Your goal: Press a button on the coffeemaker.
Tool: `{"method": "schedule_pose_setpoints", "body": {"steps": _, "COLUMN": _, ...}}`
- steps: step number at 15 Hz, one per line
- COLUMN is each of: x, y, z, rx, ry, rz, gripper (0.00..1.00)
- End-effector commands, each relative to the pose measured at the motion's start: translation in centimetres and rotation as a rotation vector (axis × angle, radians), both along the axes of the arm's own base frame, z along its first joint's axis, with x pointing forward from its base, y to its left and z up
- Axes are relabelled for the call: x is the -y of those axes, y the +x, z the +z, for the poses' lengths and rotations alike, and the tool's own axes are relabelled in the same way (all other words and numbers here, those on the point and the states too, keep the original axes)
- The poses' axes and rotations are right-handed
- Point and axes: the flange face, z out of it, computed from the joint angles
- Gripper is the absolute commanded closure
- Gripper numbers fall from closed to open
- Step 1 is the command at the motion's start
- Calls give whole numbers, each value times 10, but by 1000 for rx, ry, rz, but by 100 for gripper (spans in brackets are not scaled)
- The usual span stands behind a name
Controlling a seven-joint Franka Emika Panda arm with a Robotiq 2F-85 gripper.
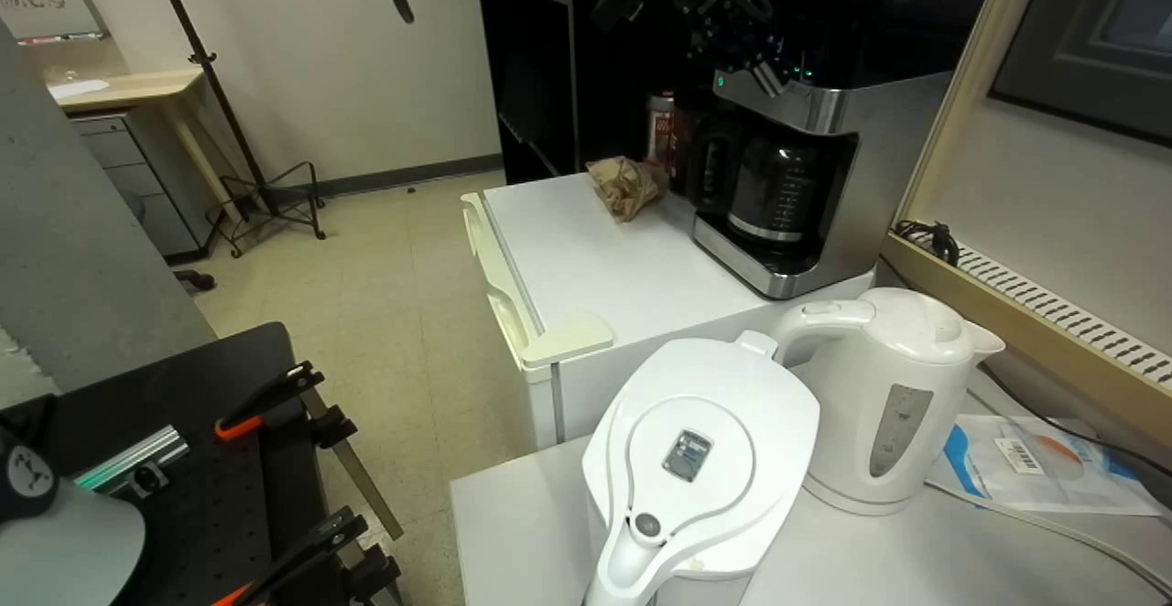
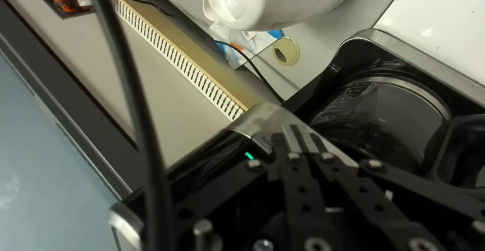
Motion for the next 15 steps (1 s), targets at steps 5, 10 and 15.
{"method": "schedule_pose_setpoints", "body": {"steps": 5, "x": -34, "y": -38, "z": 11, "rx": -29, "ry": -180, "rz": 79, "gripper": 98}}
{"method": "schedule_pose_setpoints", "body": {"steps": 10, "x": -49, "y": -58, "z": 9, "rx": -46, "ry": -247, "rz": 121, "gripper": 98}}
{"method": "schedule_pose_setpoints", "body": {"steps": 15, "x": -58, "y": -72, "z": 6, "rx": -50, "ry": -279, "rz": 160, "gripper": 98}}
